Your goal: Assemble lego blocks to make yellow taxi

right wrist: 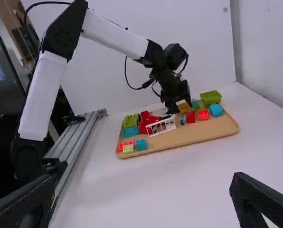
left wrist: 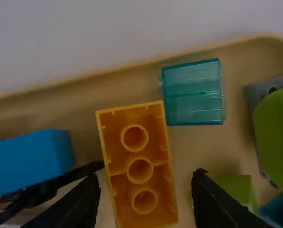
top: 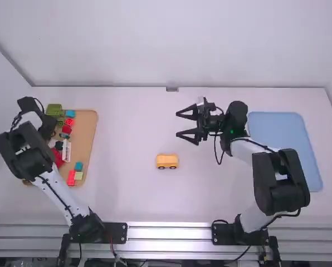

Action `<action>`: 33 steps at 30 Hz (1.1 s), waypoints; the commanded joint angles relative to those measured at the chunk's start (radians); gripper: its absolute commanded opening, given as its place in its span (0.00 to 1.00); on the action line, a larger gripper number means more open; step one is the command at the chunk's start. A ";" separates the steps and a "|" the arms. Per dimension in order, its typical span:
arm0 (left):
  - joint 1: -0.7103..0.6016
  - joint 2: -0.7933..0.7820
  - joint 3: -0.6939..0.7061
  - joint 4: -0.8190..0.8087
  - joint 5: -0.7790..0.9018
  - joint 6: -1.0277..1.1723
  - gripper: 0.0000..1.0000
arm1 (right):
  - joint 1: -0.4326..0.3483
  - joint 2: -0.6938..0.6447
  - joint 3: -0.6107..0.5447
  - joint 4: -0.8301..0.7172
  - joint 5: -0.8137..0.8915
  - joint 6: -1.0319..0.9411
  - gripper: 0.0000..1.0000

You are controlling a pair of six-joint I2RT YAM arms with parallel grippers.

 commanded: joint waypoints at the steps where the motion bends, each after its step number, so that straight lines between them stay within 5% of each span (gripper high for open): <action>1: 0.001 0.045 0.018 0.001 -0.003 0.012 0.52 | -0.002 0.002 -0.007 0.003 -0.009 0.002 0.98; 8: 0.001 0.051 0.018 0.008 -0.005 0.019 0.49 | -0.002 0.002 -0.007 0.003 -0.008 0.002 0.98; 11: 0.001 0.051 0.018 0.008 -0.005 0.019 0.34 | -0.002 0.002 -0.007 0.003 -0.009 0.002 0.98; 20: 0.001 0.045 0.027 -0.014 0.029 0.019 0.13 | -0.002 0.002 -0.007 0.003 -0.009 0.002 0.97; 27: 0.001 0.005 0.138 -0.200 0.044 0.015 0.19 | -0.002 0.002 -0.007 0.004 -0.009 0.002 0.98; 33: -0.006 -0.115 0.158 -0.319 0.023 0.028 0.12 | -0.002 0.001 -0.007 0.004 -0.008 0.002 0.98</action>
